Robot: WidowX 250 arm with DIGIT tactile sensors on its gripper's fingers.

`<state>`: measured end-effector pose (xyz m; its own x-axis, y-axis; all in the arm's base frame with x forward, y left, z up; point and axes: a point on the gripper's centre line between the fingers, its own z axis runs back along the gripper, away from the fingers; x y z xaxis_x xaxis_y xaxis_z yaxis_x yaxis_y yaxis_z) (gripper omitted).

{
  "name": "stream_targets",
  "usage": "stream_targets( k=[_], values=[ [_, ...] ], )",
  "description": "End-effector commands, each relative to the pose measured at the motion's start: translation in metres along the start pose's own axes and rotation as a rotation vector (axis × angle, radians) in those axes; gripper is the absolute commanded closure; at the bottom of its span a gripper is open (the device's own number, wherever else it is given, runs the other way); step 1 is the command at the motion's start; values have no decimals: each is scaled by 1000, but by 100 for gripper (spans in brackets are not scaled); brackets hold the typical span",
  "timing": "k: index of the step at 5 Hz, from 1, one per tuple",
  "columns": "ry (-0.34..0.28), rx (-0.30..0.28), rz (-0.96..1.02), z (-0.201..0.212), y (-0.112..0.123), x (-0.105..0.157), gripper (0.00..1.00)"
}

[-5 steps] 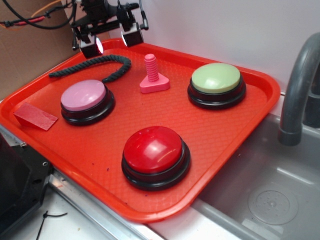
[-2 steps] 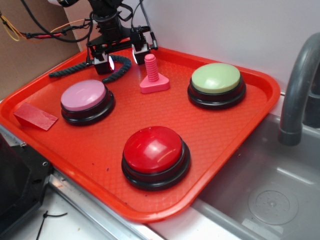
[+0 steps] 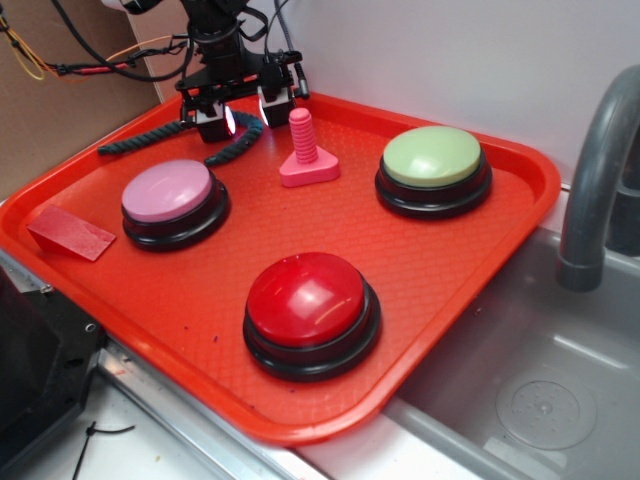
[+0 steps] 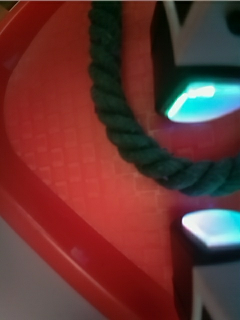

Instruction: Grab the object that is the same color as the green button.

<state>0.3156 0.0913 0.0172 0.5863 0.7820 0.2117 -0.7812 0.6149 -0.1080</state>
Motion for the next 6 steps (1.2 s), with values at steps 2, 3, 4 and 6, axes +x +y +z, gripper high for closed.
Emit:
stream_targets(
  k=[2, 3, 4, 6],
  values=[
    [22, -8, -52, 19, -6, 0, 100],
    [25, -14, -110, 36, -10, -4, 100],
    [31, -22, -159, 56, -16, -14, 100],
    [73, -66, -344, 135, -32, -69, 100]
  ],
)
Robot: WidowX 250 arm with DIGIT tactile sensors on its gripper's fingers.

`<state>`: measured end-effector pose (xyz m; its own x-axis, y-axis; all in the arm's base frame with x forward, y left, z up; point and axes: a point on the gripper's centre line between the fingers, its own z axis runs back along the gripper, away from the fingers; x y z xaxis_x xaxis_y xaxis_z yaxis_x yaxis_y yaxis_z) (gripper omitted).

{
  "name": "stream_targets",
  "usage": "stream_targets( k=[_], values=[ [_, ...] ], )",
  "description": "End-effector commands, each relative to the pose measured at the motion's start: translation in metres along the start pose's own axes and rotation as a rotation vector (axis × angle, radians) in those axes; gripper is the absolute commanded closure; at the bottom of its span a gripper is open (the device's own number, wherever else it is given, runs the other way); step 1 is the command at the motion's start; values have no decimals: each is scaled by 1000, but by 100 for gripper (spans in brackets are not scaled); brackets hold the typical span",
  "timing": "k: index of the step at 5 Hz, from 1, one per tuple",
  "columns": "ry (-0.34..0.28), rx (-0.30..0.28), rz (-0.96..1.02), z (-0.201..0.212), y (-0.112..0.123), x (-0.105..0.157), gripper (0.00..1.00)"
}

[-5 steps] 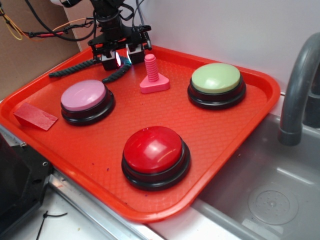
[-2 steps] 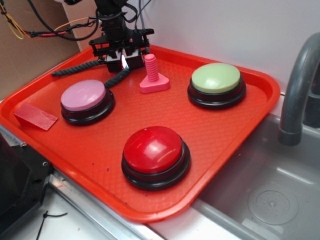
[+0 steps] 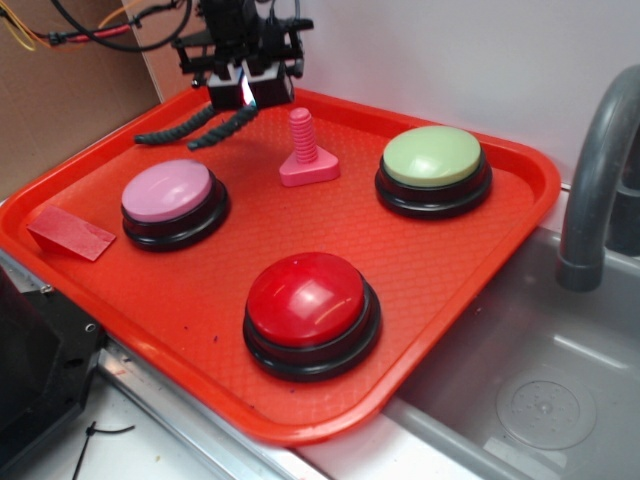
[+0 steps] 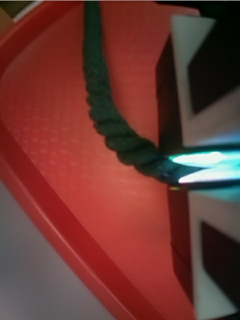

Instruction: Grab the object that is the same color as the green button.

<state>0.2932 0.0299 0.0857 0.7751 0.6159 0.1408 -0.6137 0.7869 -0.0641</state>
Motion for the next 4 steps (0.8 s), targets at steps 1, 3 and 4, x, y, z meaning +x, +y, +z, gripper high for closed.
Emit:
stream_targets(
  k=[1, 3, 4],
  values=[
    [-15, -81, -181, 85, -17, -49, 100],
    [56, -97, -284, 114, -15, -86, 100],
    [77, -129, -237, 109, -12, -85, 100]
  ],
)
